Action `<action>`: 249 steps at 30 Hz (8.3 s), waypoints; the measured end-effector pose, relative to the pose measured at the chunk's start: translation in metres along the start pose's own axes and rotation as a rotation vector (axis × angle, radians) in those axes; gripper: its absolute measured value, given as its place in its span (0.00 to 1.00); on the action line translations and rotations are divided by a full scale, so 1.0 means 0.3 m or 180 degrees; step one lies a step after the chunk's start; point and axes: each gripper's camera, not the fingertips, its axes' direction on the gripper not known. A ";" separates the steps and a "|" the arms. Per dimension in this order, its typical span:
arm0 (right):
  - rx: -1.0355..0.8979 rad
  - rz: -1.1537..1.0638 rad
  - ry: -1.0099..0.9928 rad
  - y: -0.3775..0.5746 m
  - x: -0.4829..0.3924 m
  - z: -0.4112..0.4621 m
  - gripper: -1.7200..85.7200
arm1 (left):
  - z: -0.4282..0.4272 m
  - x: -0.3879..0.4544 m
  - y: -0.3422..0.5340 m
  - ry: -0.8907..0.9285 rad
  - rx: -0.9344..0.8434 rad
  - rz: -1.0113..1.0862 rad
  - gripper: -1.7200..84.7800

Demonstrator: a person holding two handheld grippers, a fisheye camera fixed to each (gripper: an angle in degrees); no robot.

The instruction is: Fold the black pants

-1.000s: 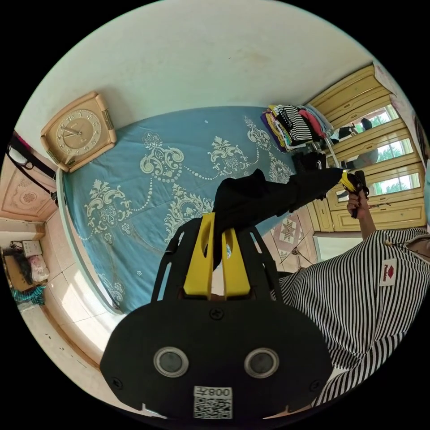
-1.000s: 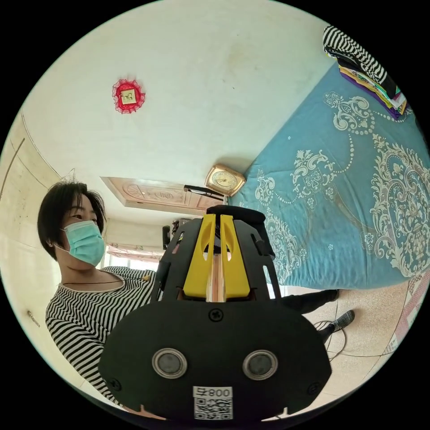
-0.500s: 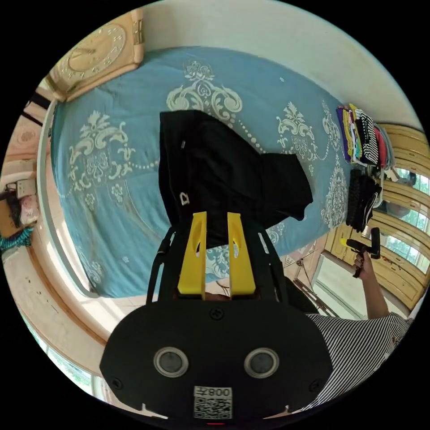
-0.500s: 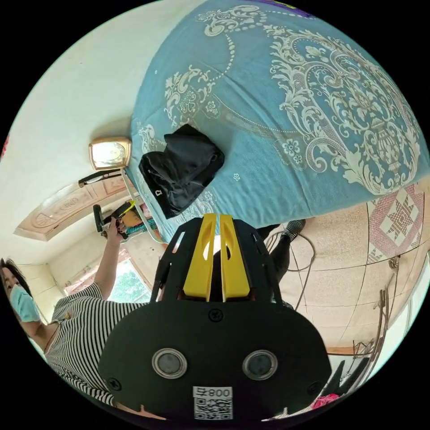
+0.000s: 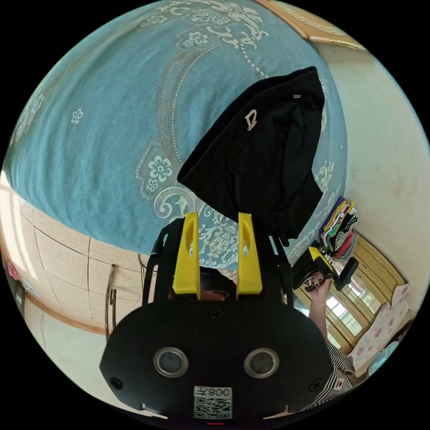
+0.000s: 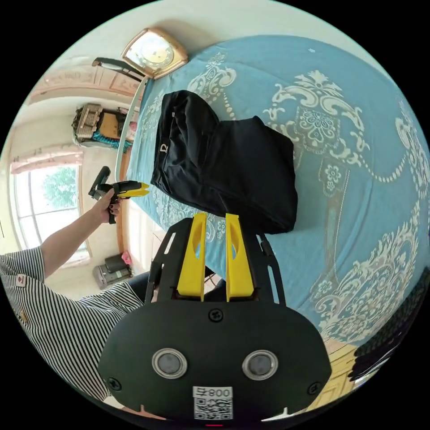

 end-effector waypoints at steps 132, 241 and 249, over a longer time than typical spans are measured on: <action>0.1202 0.1244 0.1253 1.052 0.271 -0.326 0.05 | 0.596 -0.015 -0.636 0.1977 -0.0200 0.3435 0.02; 0.1695 0.2598 -0.0062 1.609 0.116 -0.705 0.11 | -0.482 -0.407 0.785 -0.0774 0.1480 0.0801 0.16; 0.1303 0.2528 0.0532 1.501 0.052 -0.653 0.03 | -0.486 -0.472 0.766 -0.0555 0.1286 0.0415 0.08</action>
